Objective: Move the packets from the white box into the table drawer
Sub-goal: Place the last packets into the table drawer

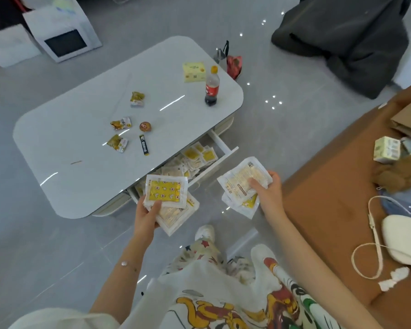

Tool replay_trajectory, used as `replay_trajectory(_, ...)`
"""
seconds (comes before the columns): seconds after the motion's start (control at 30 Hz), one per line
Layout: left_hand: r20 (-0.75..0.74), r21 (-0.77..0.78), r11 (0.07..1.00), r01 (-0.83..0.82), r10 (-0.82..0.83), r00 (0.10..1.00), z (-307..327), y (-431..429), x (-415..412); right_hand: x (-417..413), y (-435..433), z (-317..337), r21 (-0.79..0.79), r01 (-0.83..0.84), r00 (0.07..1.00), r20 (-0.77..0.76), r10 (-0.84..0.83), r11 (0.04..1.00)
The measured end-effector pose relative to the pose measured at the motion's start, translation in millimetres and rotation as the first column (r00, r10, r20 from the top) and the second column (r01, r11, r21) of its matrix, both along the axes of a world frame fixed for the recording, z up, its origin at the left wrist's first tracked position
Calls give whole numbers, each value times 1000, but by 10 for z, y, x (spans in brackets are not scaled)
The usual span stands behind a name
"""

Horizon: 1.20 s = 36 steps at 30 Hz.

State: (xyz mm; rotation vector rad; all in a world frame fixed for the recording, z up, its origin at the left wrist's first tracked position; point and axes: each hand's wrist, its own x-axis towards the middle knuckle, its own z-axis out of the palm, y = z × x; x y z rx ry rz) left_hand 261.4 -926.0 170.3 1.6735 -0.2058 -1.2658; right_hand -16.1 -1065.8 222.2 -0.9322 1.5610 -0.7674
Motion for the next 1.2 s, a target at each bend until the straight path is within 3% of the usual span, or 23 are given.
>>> replay_trajectory(0.23,-131,93,970,-223,234,963,-259,-353,234,483,-645,-279,122,-95,995,-2,96,988)
replay_trajectory(0.43,-169,219,898,-383,421,891,-903,-586,340,898,-1090,-1129,317,-74,996,-18,84,945)
replay_trajectory(0.7,-142,316,785,-533,595,791,-2871,-1228,647,1506,-1921,-3429,443,-24,999,-31,42,896)
replay_trajectory(0.87,-115,297,813,-500,551,827,-3952,-1595,735,1821,-2412,-4528,494,-101,993,106,56,863)
replay_trajectory(0.97,-37,349,804,-480,524,851,-4327,-1727,708,1927,-2573,-4958,499,-144,989,84,118,854)
replay_trajectory(1.07,186,351,811,-467,429,884,-4481,-1800,609,1949,-2601,-5213,476,-204,973,3,231,855)
replay_trajectory(1.13,326,354,801,-483,379,866,-4448,-1847,532,1914,-2588,-5282,439,-268,936,-90,339,857)
replay_trajectory(1.2,369,332,799,-502,379,848,-4337,-1892,472,1904,-2611,-5242,393,-343,881,-180,438,853)
